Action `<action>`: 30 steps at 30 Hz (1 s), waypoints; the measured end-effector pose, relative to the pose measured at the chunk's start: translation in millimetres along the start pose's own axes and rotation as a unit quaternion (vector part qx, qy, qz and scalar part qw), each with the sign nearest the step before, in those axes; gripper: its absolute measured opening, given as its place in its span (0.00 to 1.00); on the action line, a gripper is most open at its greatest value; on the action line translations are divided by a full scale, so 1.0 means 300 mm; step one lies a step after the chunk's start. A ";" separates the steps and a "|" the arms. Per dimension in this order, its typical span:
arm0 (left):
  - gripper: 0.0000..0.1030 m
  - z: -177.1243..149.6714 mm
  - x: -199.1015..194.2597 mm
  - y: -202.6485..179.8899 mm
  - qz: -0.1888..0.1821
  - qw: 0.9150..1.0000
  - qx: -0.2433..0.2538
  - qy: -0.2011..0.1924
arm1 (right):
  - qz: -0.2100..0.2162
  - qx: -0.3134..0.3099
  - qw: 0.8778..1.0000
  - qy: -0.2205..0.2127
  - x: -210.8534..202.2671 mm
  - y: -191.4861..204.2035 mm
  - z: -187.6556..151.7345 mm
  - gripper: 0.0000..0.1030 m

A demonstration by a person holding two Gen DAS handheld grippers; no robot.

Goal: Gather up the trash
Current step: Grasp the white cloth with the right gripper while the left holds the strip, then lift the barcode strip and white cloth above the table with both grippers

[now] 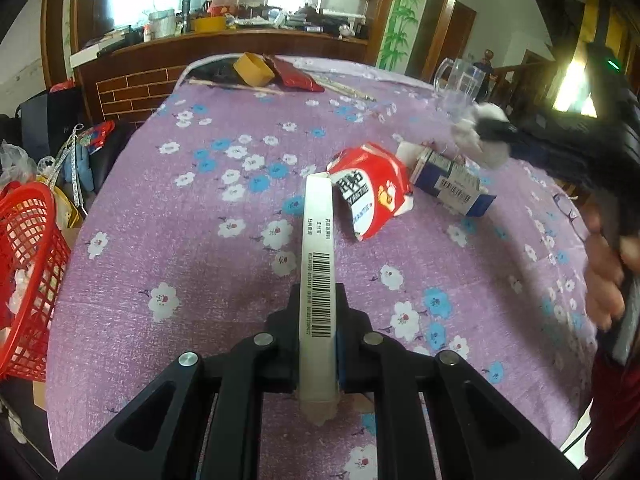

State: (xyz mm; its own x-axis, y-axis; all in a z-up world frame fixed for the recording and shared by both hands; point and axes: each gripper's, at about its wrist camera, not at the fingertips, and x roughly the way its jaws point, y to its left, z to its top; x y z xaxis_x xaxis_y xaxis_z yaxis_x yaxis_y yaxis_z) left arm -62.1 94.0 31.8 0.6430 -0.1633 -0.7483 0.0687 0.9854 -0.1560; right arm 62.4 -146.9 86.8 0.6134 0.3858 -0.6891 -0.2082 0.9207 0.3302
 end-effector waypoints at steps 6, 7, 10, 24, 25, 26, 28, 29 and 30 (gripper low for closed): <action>0.12 -0.008 -0.063 -0.045 0.013 0.999 0.011 -0.034 | 0.036 -0.021 0.999 -0.028 -0.161 0.062 -0.138 0.36; 0.12 -0.012 -0.073 -0.053 0.016 0.999 0.013 -0.041 | 0.039 -0.024 0.998 -0.032 -0.181 0.069 -0.163 0.36; 0.12 -0.024 -0.092 -0.072 0.023 0.998 0.018 -0.052 | 0.038 -0.030 0.998 -0.039 -0.217 0.081 -0.215 0.36; 0.12 -0.052 -0.141 -0.122 0.047 0.996 0.039 -0.069 | 0.036 -0.033 0.998 -0.033 -0.258 0.081 -0.319 0.36; 0.12 -0.052 -0.143 -0.123 0.051 0.995 0.040 -0.070 | 0.038 -0.034 0.998 -0.033 -0.259 0.085 -0.322 0.36; 0.12 -0.052 -0.142 -0.123 0.055 0.995 0.040 -0.071 | 0.038 -0.035 0.998 -0.033 -0.260 0.089 -0.323 0.36; 0.12 -0.052 -0.145 -0.120 0.061 0.995 0.041 -0.074 | 0.038 -0.037 0.998 -0.033 -0.261 0.096 -0.327 0.36; 0.12 -0.050 -0.145 -0.120 0.063 0.994 0.040 -0.074 | 0.038 -0.037 0.998 -0.032 -0.261 0.099 -0.327 0.36; 0.12 -0.050 -0.146 -0.118 0.067 0.994 0.040 -0.075 | 0.039 -0.038 0.998 -0.032 -0.259 0.100 -0.326 0.36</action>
State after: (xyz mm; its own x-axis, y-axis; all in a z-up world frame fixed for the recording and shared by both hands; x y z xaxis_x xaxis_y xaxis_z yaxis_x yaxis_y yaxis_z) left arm -104.1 65.4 60.5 0.7569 -0.0280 -0.6529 0.0322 0.9995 -0.0055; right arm -66.1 -143.5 87.0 0.6402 0.4537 -0.6199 -0.3121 0.8910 0.3298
